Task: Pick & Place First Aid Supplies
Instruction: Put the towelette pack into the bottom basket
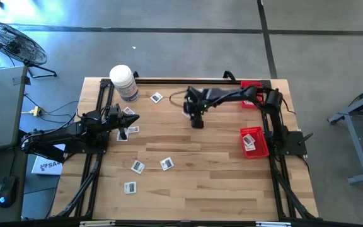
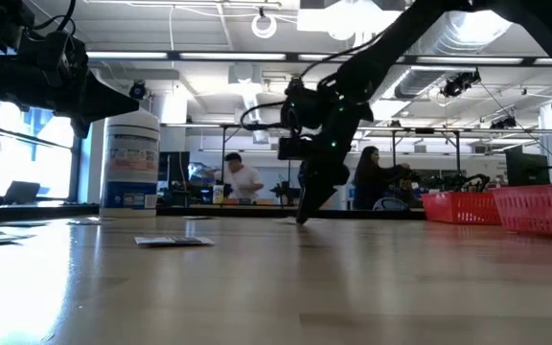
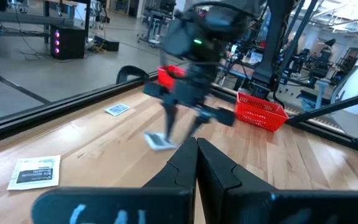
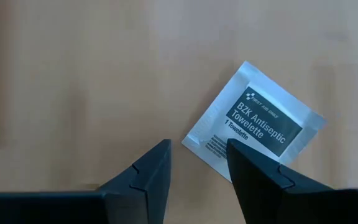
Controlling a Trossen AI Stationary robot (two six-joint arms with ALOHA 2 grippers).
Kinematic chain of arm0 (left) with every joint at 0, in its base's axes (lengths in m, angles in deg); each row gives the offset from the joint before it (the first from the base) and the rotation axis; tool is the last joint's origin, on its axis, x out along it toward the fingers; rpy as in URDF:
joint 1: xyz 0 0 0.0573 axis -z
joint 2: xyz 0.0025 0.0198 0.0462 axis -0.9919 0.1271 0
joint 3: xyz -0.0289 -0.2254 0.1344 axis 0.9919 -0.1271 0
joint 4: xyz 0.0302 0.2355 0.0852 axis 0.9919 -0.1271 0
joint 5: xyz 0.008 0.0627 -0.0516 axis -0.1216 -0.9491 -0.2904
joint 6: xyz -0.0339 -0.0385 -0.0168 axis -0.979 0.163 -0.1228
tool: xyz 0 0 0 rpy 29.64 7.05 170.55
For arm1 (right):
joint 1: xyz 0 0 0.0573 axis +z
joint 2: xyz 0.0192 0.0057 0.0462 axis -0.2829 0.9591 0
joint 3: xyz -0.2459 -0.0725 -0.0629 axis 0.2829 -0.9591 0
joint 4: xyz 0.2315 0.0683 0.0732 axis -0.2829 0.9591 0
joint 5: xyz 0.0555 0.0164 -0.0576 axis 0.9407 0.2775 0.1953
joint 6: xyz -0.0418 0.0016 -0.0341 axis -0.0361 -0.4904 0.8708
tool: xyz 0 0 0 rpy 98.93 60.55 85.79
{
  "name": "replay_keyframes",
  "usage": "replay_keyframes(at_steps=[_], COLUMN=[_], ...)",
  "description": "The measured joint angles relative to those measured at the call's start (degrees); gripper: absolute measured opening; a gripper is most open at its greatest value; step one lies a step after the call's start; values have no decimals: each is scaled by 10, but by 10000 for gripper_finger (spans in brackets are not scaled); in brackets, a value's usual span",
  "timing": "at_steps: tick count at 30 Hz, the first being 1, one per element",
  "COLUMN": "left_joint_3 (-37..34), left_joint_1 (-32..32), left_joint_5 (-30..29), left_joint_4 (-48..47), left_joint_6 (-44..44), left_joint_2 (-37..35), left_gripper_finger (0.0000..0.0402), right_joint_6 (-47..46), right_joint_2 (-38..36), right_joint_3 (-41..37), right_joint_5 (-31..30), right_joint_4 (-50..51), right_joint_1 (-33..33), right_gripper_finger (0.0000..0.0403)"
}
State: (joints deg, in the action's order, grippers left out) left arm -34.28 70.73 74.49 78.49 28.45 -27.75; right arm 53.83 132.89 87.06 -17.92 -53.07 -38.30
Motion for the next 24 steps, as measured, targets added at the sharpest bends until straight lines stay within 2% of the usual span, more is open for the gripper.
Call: replay_keyframes(at_steps=[8, 12, 17, 24], left_joint_3=[0, 0, 0, 0], left_joint_1=[0, 0, 0, 0], left_joint_5=[0, 0, 0, 0], left_joint_4=[0, 0, 0, 0], left_joint_6=[0, 0, 0, 0], left_joint_2=[0, 0, 0, 0], left_gripper_finger=[1, 1, 1, 1], right_joint_6=[-4, -32, -129, -265], right_joint_2=[1, 1, -20, -53], right_joint_3=[-1, -1, -4, -5], right_joint_5=[0, -40, -127, -180], right_joint_4=[17, 11, -6, -11], right_joint_1=[140, 211, 274, 335], right_gripper_finger=[149, 149, 149, 136])
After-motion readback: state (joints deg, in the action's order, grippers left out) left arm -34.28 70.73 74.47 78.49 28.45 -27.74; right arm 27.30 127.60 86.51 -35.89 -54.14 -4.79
